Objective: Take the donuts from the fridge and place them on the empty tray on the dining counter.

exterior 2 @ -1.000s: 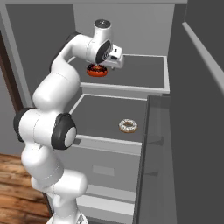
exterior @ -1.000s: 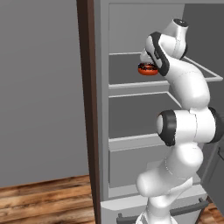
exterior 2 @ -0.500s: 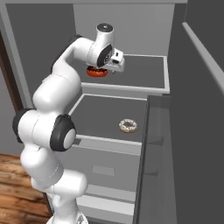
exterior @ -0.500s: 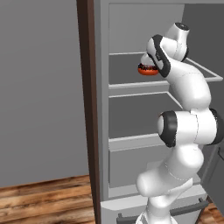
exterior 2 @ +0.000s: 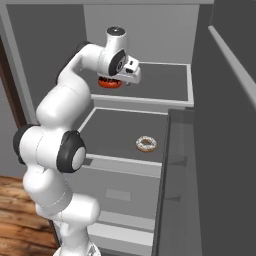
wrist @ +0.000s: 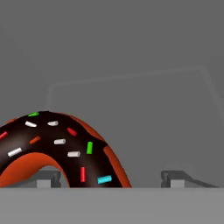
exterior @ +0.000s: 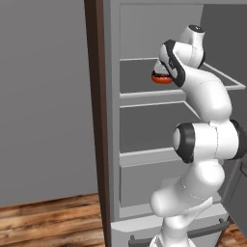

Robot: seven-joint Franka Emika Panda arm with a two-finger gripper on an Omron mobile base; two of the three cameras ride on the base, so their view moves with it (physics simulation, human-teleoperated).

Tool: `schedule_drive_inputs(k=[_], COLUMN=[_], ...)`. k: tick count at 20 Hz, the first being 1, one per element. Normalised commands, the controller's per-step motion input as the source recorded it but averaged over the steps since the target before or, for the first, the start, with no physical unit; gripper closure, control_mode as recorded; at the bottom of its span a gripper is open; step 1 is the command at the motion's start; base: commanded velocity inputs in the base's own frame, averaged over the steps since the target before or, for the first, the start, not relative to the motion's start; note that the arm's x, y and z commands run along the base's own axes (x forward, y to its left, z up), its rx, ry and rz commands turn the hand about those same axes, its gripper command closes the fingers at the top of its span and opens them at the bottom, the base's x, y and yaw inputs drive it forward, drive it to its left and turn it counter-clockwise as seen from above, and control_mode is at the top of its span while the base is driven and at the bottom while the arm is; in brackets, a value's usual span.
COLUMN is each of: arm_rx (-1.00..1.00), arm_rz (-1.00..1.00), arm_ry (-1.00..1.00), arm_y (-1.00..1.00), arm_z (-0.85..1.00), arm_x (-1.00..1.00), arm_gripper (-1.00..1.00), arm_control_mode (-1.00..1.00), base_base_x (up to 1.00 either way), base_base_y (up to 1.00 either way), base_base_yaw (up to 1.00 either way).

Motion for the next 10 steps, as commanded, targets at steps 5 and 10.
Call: schedule_drive_inputs(k=[5, 10], arm_rx=[0.0, 0.0], arm_rz=[-0.03, -0.03], arm_ry=[0.19, 0.17], arm_y=[0.14, 0.02], arm_z=[-0.81, -0.42], arm_x=[-0.4, -0.37], arm_gripper=[1.0, 1.0], arm_control_mode=[-1.0, -1.0], base_base_x=[0.0, 0.0], base_base_y=[0.0, 0.0], base_base_yaw=[0.0, 0.0])
